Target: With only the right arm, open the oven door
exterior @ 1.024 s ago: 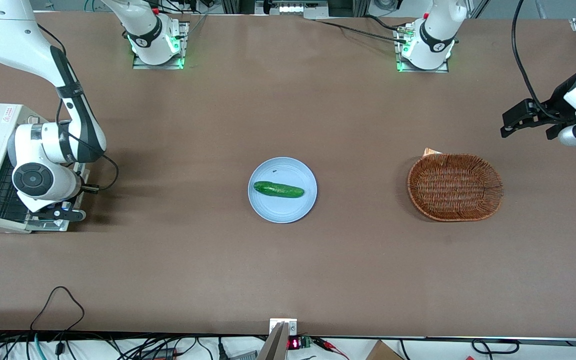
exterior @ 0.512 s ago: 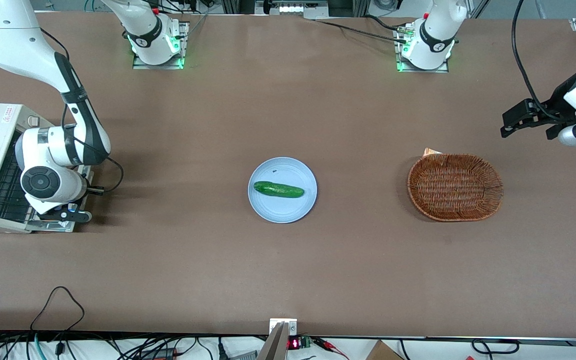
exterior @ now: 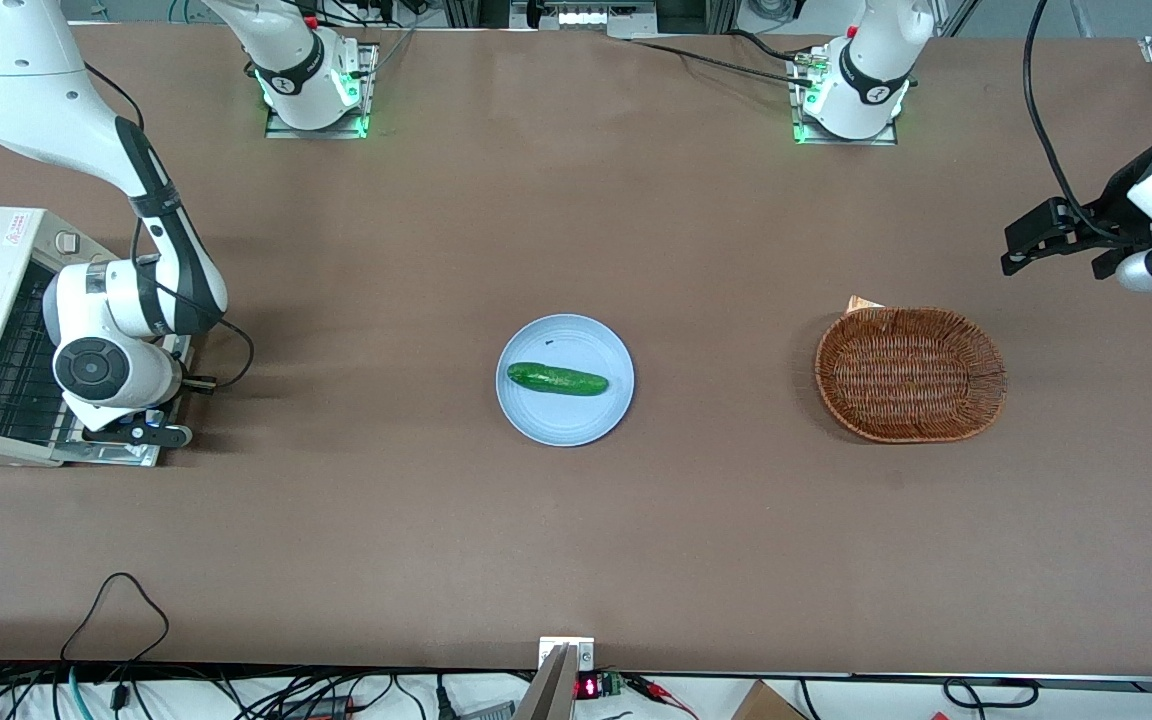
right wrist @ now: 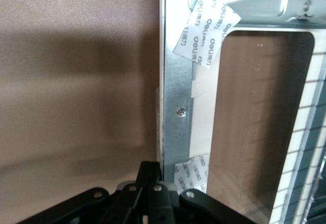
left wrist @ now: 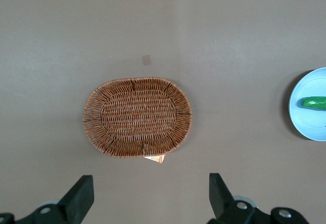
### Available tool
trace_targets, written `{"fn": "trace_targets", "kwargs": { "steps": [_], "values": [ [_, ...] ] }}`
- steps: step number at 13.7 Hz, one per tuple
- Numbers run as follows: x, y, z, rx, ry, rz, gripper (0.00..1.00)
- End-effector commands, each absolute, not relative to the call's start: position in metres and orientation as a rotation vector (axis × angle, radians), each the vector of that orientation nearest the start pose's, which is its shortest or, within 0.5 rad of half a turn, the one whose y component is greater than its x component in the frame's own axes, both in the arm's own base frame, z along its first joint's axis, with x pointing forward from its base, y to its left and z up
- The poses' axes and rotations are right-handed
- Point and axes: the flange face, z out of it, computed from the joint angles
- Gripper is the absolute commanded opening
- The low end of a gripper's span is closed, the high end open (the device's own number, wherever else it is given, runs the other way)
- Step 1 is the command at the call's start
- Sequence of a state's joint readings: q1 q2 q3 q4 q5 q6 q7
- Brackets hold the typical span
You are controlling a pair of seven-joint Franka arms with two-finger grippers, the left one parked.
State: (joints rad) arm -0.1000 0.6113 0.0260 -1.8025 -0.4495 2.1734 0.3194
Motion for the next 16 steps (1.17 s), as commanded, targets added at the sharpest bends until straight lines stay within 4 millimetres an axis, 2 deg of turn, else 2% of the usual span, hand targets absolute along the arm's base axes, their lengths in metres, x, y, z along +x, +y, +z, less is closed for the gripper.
{"fn": "trace_targets", "kwargs": {
  "steps": [1,3,6,7,8,9,12,13,15,16],
  "values": [
    [0.610,-0.092,0.190,-3.489,0.217,0.412,0.00],
    [0.608,-0.091,0.186,-3.487,0.208,0.412,0.02],
    [0.608,-0.081,0.182,-3.479,0.183,0.419,0.16],
    [0.608,-0.079,0.182,-3.476,0.182,0.418,0.31],
    [0.608,-0.078,0.182,-3.475,0.180,0.417,0.55],
    [0.609,-0.077,0.183,-3.475,0.178,0.414,0.58],
    [0.610,-0.059,0.183,-3.467,0.202,0.392,0.94],
    [0.610,-0.048,0.183,-3.460,0.195,0.389,0.99],
    [0.611,-0.033,0.184,-3.456,0.228,0.373,0.99],
    [0.611,-0.019,0.185,-3.447,0.248,0.358,0.99]
  ]
}}
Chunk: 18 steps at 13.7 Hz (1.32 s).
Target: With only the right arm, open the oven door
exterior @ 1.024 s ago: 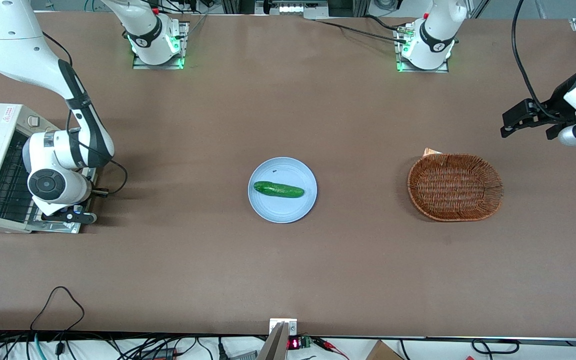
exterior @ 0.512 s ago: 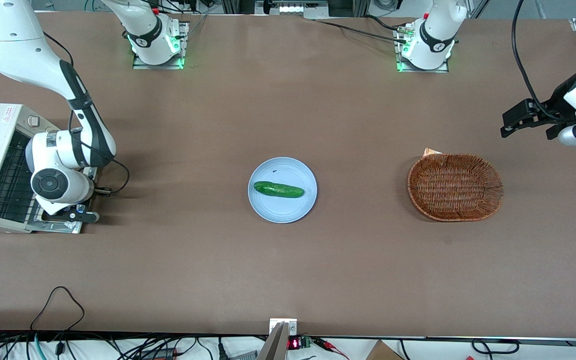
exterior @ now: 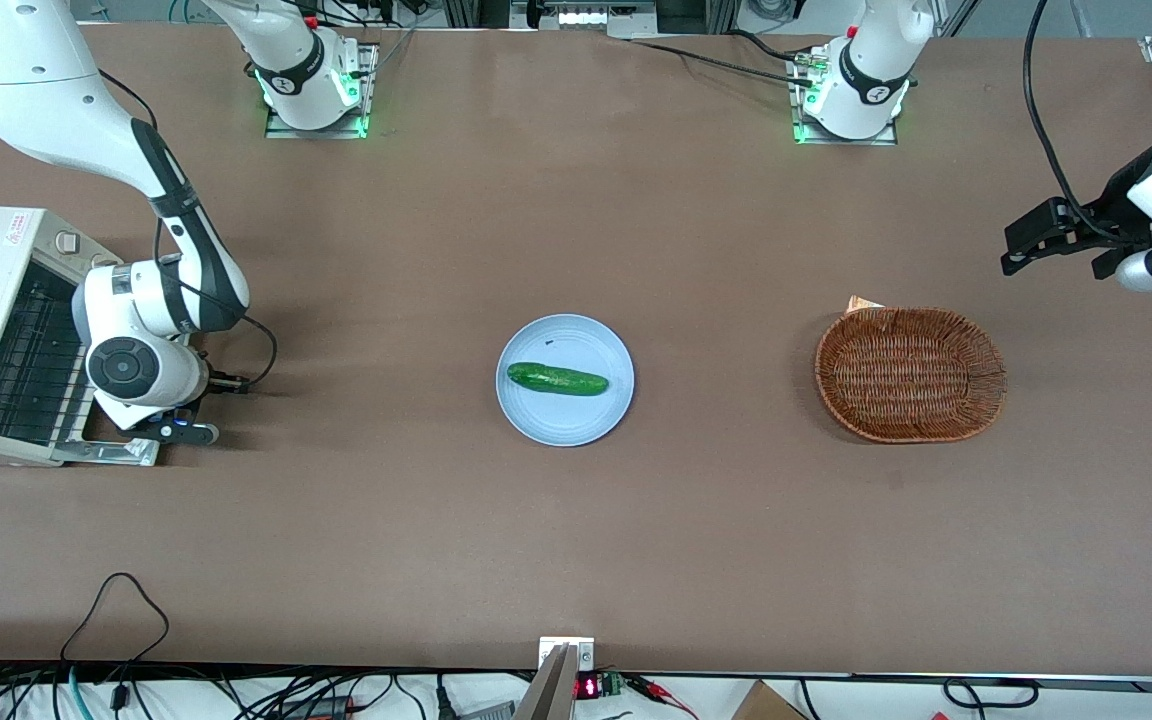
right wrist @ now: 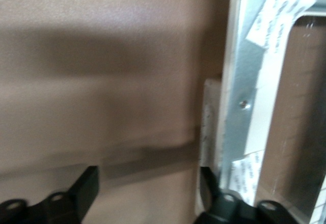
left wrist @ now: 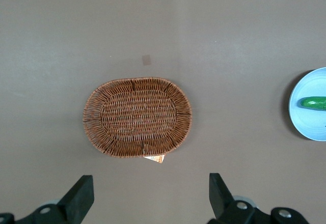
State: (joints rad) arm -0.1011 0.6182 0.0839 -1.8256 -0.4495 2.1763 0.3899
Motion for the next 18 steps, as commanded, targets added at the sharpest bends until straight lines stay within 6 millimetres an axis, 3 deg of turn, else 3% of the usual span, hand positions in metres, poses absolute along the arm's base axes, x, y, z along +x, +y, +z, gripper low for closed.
{"fn": "trace_targets", "kwargs": {
  "steps": [1,4,7,9,11,15,18],
  "values": [
    [0.612,-0.013,0.185,-3.443,0.292,0.338,0.99],
    [0.608,0.002,0.181,-3.433,0.293,0.339,0.99],
    [0.610,0.018,0.203,-3.416,0.279,0.317,0.99],
    [0.613,0.022,0.233,-3.380,0.345,0.285,0.99],
    [0.612,0.045,0.264,-3.370,0.310,0.234,0.99],
    [0.612,0.043,0.326,-3.388,0.337,0.143,0.99],
    [0.606,0.048,0.377,-3.297,0.355,0.090,0.99]
  ]
}}
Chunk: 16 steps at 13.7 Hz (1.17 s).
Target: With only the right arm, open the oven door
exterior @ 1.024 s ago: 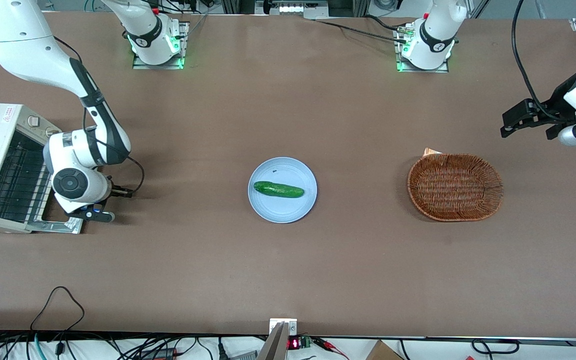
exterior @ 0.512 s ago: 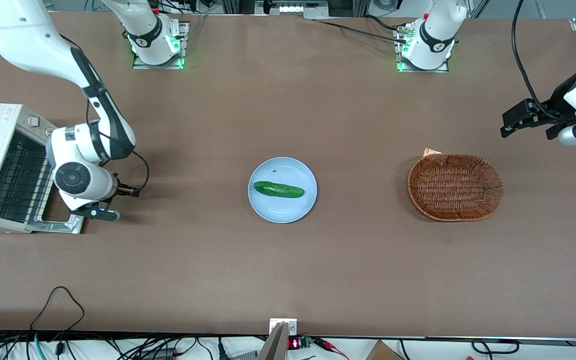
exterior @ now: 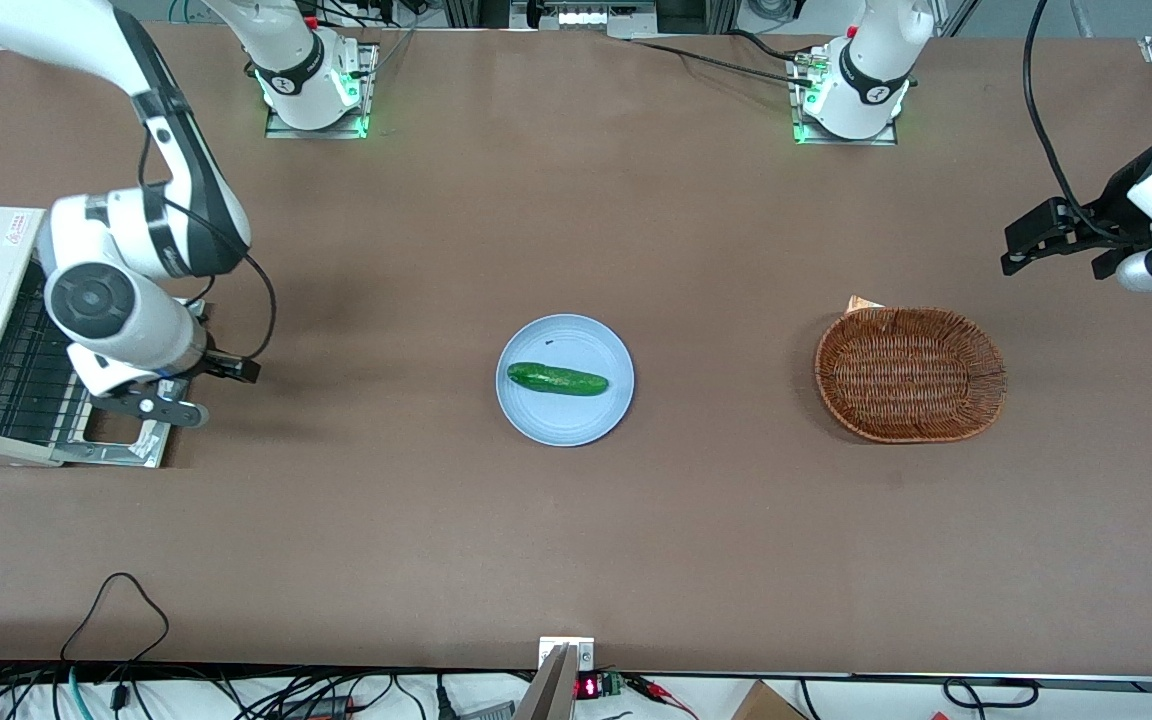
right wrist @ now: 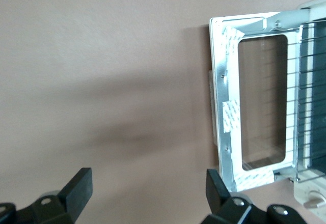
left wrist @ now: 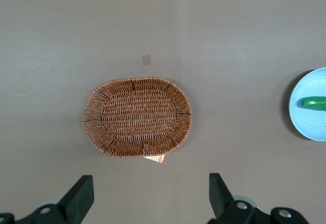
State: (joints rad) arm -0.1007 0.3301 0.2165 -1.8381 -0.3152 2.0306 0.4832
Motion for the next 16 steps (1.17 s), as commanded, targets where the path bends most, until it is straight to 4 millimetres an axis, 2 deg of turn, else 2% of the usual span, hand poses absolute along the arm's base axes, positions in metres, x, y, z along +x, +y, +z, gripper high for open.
{"fn": "trace_targets", "kwargs": {
  "steps": [1,4,7,9,13,16],
  "values": [
    [0.602,0.050,0.396,-3.260,0.330,0.094,0.99],
    [0.590,0.051,0.452,-3.193,0.269,0.101,0.99],
    [0.573,0.052,0.501,-3.128,0.233,0.072,0.99],
    [0.561,0.054,0.520,-3.098,0.198,0.090,0.99],
    [0.557,0.047,0.559,-3.096,0.152,0.094,0.99],
    [0.557,0.045,0.567,-3.104,0.147,0.088,0.99]
  ]
}}
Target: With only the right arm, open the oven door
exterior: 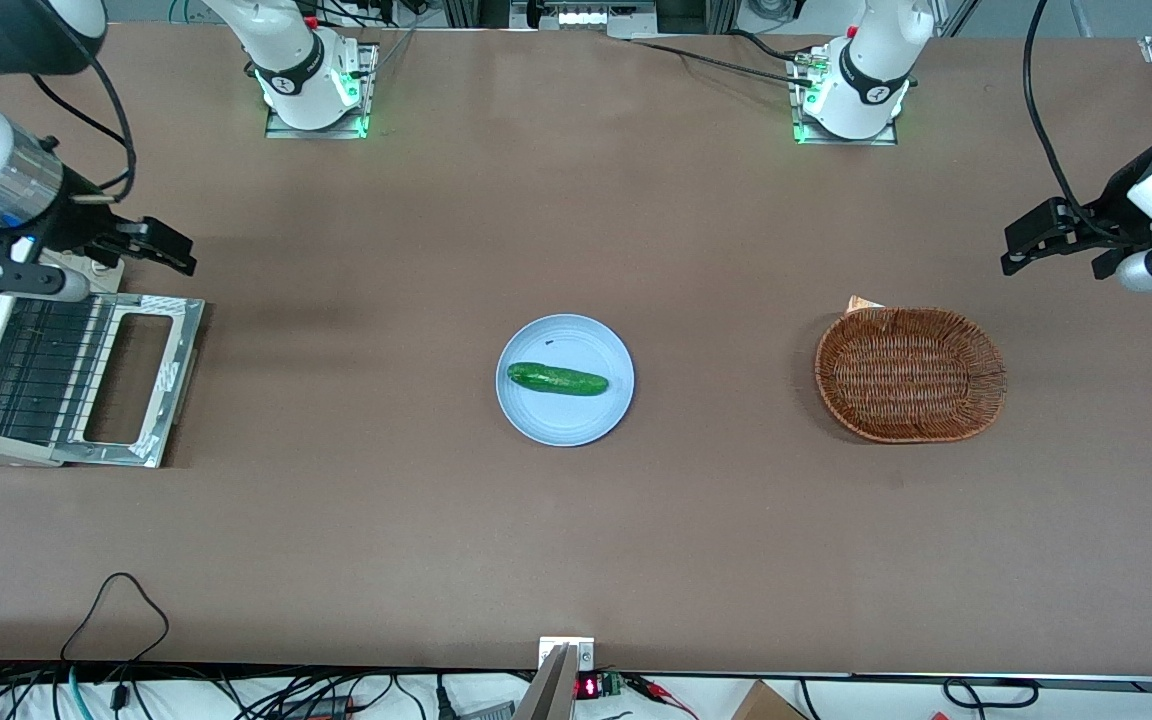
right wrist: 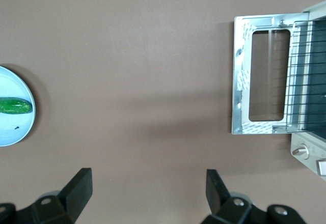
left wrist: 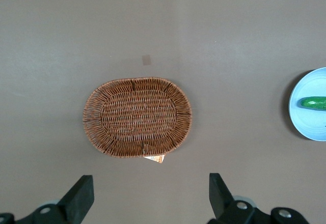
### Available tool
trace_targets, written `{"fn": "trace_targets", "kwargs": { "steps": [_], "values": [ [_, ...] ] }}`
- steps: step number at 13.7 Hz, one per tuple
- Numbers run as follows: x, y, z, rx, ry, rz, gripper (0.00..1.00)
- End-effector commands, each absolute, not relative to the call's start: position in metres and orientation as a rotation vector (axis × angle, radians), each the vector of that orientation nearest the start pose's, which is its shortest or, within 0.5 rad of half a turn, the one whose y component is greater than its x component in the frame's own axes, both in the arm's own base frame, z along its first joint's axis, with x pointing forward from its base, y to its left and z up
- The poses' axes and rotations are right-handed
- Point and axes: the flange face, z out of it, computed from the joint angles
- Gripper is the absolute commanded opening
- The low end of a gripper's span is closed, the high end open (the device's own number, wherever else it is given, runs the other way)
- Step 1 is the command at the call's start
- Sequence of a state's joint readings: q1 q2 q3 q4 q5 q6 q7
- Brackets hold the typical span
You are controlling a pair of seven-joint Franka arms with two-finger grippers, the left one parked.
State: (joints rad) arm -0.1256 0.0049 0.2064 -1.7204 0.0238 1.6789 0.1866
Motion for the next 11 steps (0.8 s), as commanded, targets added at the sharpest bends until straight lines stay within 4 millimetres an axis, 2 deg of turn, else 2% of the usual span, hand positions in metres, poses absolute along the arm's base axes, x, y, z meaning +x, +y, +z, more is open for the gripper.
{"fn": "trace_targets", "kwargs": {
  "steps": [1,9,11],
  "values": [
    [0.5574,0.0445,0.5668,-3.103,0.147,0.083,0.99],
    [0.5607,0.0434,0.5668,-3.120,0.140,0.068,0.99],
    [0.5618,0.0425,0.5729,-3.119,0.137,0.054,0.99]
  ]
}}
